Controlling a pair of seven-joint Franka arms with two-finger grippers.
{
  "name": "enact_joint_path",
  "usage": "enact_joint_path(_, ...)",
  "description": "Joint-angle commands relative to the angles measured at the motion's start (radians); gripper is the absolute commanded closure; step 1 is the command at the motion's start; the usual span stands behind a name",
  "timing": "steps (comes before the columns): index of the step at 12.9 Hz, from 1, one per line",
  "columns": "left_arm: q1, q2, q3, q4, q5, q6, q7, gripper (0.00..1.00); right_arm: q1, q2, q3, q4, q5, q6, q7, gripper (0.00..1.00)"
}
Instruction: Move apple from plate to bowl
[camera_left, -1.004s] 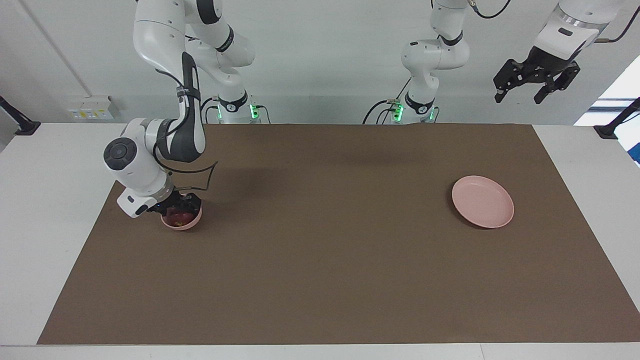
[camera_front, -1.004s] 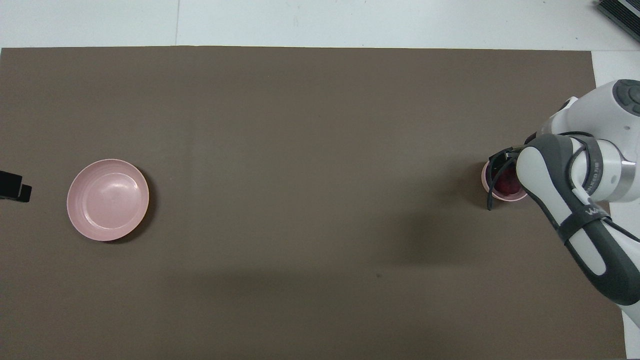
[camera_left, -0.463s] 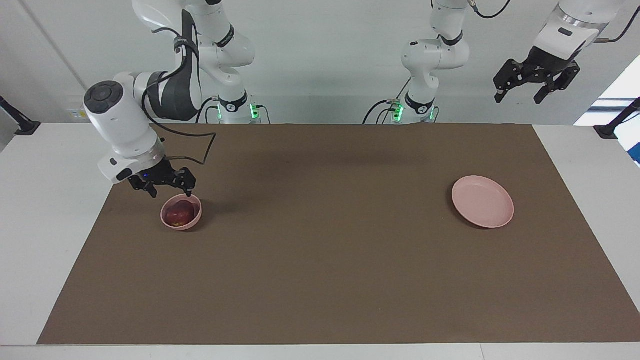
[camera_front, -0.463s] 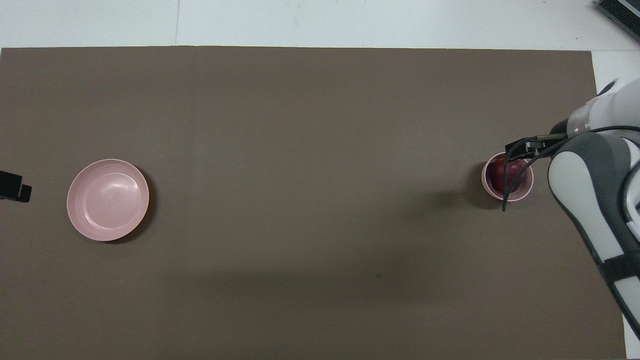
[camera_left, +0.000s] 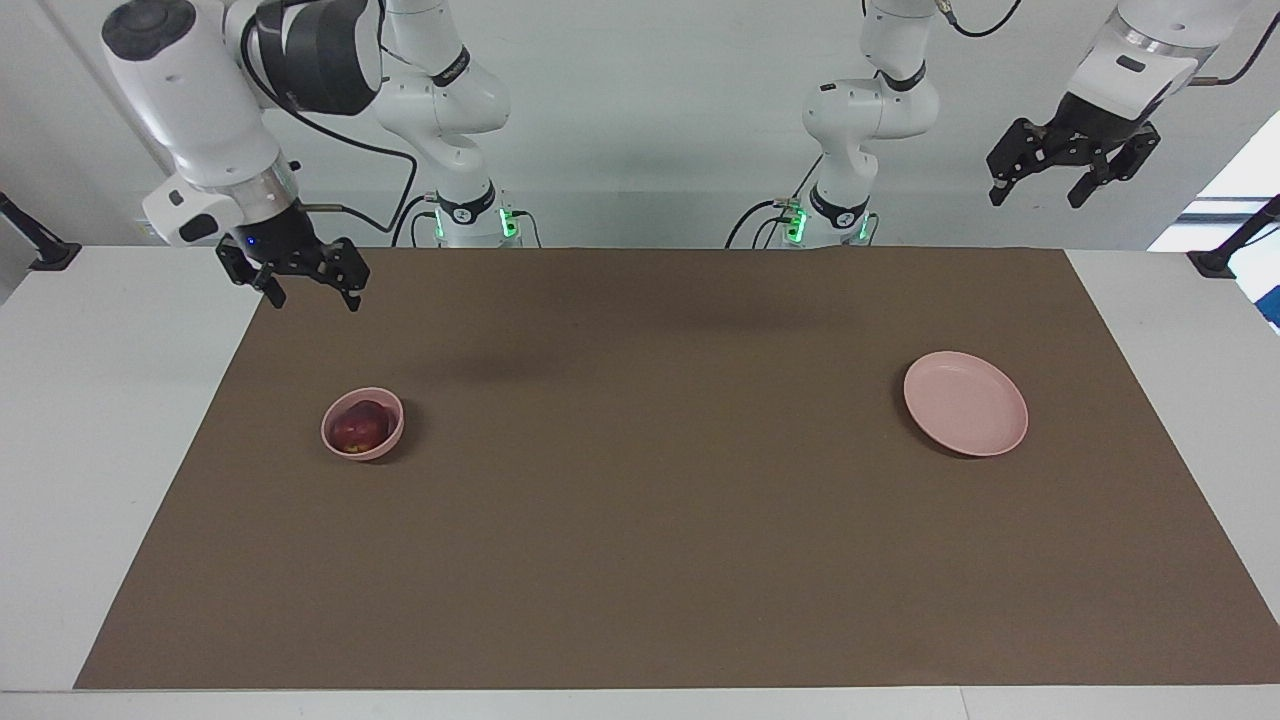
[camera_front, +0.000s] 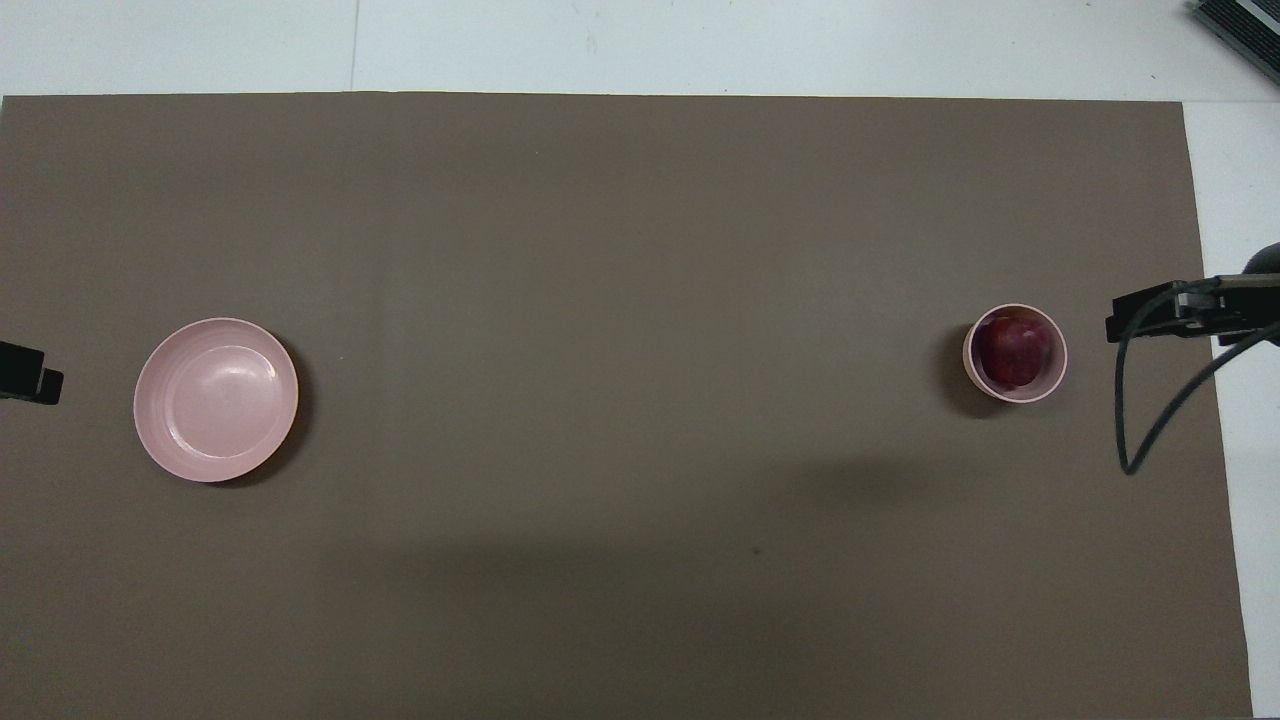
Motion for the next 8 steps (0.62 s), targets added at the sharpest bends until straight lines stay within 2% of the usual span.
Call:
enact_joint_path(1,0.001,-0.022,0.001,-0.024,0.014,-0.006,0.015,0.00,-0.010,-0.011,0.000,0.070,-0.012,-0.085,0.016,0.00)
enact_joint_path(5,0.001,-0.022,0.000,-0.024,0.014,-0.006,0.015,0.00,-0.010,-0.101,0.005,0.044,-0.001,-0.149,0.010,0.00)
enact_joint_path(8,0.001,-0.022,0.000,-0.024,0.014,-0.006,0.015,0.00,-0.009,-0.110,0.005,0.031,-0.020,-0.149,0.001,0.00)
